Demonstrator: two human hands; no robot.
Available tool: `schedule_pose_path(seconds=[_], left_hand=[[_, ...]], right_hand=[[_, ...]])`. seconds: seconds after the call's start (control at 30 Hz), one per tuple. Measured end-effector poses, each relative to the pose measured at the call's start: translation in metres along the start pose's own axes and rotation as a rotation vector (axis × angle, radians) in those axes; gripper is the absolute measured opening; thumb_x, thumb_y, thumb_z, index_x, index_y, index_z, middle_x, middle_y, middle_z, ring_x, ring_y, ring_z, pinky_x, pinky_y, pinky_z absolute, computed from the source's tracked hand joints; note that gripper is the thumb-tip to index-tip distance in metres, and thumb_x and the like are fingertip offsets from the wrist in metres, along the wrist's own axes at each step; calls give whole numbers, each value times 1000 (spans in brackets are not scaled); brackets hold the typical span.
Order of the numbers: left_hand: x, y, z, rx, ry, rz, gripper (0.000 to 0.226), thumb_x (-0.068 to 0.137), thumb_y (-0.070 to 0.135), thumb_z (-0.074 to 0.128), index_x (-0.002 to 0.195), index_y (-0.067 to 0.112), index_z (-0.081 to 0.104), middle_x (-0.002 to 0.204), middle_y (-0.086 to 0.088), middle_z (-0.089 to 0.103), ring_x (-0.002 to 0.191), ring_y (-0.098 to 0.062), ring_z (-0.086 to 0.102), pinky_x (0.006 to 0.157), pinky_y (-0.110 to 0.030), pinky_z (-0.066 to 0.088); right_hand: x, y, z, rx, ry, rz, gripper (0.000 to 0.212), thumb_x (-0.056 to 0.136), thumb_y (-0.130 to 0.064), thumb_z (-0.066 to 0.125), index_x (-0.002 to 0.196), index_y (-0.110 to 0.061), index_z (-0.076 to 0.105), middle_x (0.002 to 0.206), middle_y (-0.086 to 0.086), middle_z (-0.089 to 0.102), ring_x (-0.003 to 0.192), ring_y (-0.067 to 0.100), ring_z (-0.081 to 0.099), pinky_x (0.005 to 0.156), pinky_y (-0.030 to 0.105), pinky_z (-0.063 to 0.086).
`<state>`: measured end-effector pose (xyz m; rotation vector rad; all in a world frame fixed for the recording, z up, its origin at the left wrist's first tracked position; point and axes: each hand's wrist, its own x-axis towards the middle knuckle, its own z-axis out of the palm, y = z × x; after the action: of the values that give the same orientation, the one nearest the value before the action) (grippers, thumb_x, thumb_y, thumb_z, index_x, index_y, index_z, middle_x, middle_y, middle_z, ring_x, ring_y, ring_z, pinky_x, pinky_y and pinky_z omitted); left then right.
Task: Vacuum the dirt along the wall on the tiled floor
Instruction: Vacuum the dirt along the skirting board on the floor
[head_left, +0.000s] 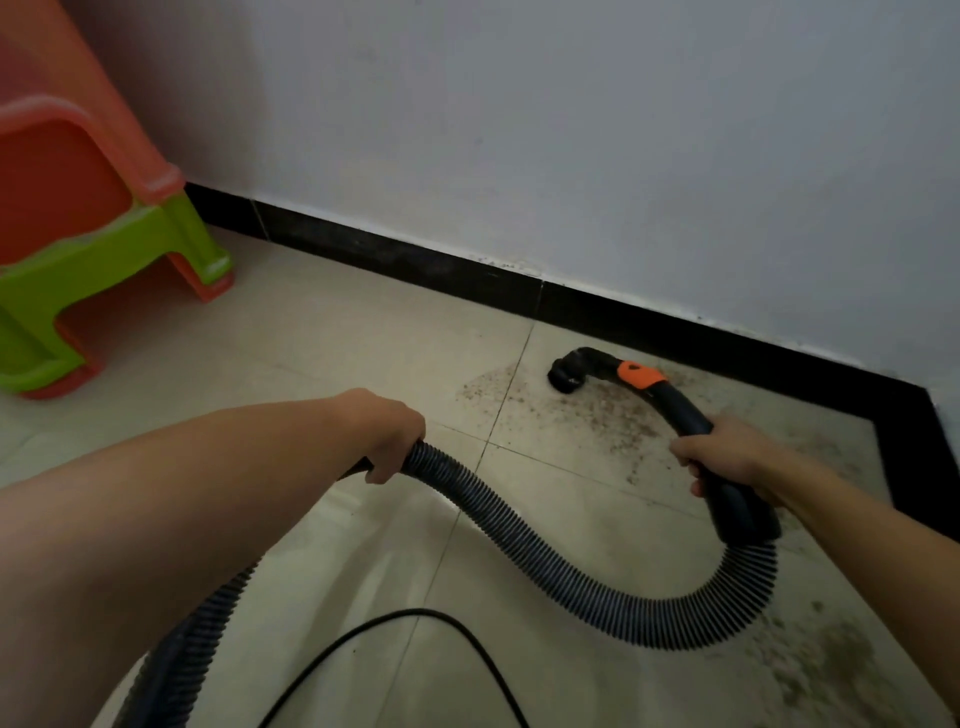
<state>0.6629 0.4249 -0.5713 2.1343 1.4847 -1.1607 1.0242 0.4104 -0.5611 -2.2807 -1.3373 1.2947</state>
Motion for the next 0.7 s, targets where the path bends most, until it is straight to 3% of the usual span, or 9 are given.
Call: schedule_pose_path(seconds=[0.17,0.27,0.4,0.57,0.7], left_hand=[[3,14,7,27,-49,46,48,67,17,81,110,20,59,105,-2,64,95,-24,63,79,-38,53],[3,17,6,29,-43,39,45,67,18,81,103,22,55,104,-2,64,95,-23,63,79,-38,53],[0,18,1,27,-45,45,41,68,16,79,101,22,55,105,-2,64,96,-24,63,81,-39,54],[-10,0,0,5,7,-37,42,67,16,78,102,19,54,102,-4,64,93,-23,64,79,-38,55],[-19,-22,7,-35,-5,-101,47,68,16,77,111,15,58,106,-4,64,95,-23,64,77,-36,54]], right_hand=[[-12,10,2,-11,-97,-16,16,83,-1,65,97,3,58,63,12,58,48,24,58,47,28,51],[-14,12,5,-40,-29,-38,16,83,-4,66,96,2,58,66,13,61,47,23,60,45,26,51],[-13,8,9,-35,-137,-34,18,81,-2,65,97,1,58,61,11,59,48,25,58,52,31,52],[0,-6,33,-19,74,-49,25,85,-7,68,105,1,55,75,16,63,49,25,62,46,28,51],[10,-19,50,19,89,-46,29,85,-8,68,109,2,55,76,17,64,48,25,62,44,27,50]])
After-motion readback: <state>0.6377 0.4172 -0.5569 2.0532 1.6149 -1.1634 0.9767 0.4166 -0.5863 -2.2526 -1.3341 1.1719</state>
